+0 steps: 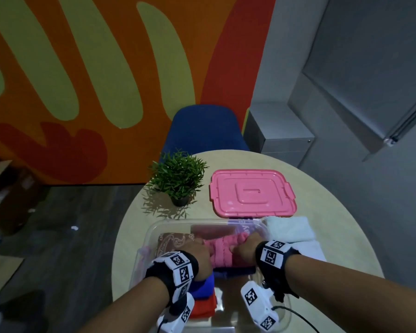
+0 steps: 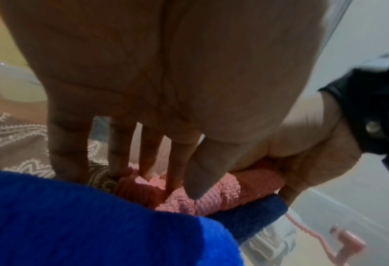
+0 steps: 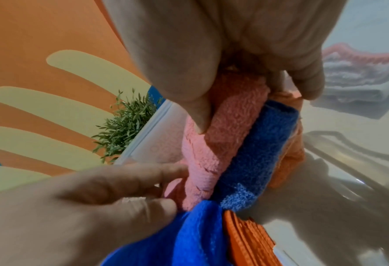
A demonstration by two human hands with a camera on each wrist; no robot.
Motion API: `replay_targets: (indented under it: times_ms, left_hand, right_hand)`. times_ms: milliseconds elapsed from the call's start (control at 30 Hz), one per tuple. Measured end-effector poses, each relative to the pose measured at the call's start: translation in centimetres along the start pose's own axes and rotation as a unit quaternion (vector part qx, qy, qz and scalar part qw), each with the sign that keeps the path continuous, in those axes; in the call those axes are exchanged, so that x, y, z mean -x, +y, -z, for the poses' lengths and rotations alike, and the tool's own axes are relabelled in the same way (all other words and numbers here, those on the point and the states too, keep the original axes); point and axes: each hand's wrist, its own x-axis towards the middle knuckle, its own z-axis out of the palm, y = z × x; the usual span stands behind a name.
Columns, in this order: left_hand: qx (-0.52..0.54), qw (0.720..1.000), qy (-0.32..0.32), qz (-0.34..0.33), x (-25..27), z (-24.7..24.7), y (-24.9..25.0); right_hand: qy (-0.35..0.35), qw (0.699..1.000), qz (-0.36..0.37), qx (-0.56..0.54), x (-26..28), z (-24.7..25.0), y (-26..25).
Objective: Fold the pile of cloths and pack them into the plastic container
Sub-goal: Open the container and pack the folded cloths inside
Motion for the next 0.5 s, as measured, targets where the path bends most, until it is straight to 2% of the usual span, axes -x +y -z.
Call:
replay_targets:
  times_ms: [67,133,167,200,300,367,433,500]
  left_hand:
    - [-0.047,0.998,-0.032,-0.011,-0.2,0.0,0.0]
    - [-0.087,0.995,-0.054,-0.006,-0.3,0.3,0.3]
    - [-0.104,0.993,-0.06,-0.001,-0.3,0.4,0.5]
    - [-0.117,0.991,-0.06,-0.002,-0.3,0.4,0.7]
    - [-0.12,0.991,-0.062,-0.001,-0.2,0.6,1.1]
    - [-0.113,0.992,-0.05,-0.001,0.1,0.7,1.1]
    - [-0.114,0.992,-0.047,0.0,0.3,0.7,1.1]
    - [-0.131,0.99,-0.052,-0.003,1.0,1.0,1.2]
  right_hand:
    - [-0.015,0.999,0.008,-0.039,0.3,0.1,-0.7]
    - [0.028,0.998,0.024,-0.053,0.2,0.1,-0.7]
    - [0.053,0.997,0.056,-0.009,0.5,0.4,-0.4]
    - [0.048,0.988,0.099,0.109,1.0,0.7,-0.1]
    - [0.113,0.925,0.21,0.295,3.0,0.6,1.2]
    - [0.074,0.876,0.285,0.382,3.8,0.1,1.3]
    - [-0.003,0.864,0.265,0.428,3.0,-0.3,2.0]
    - [-0.042,0.845,0.227,0.483,2.6,-0.5,2.1]
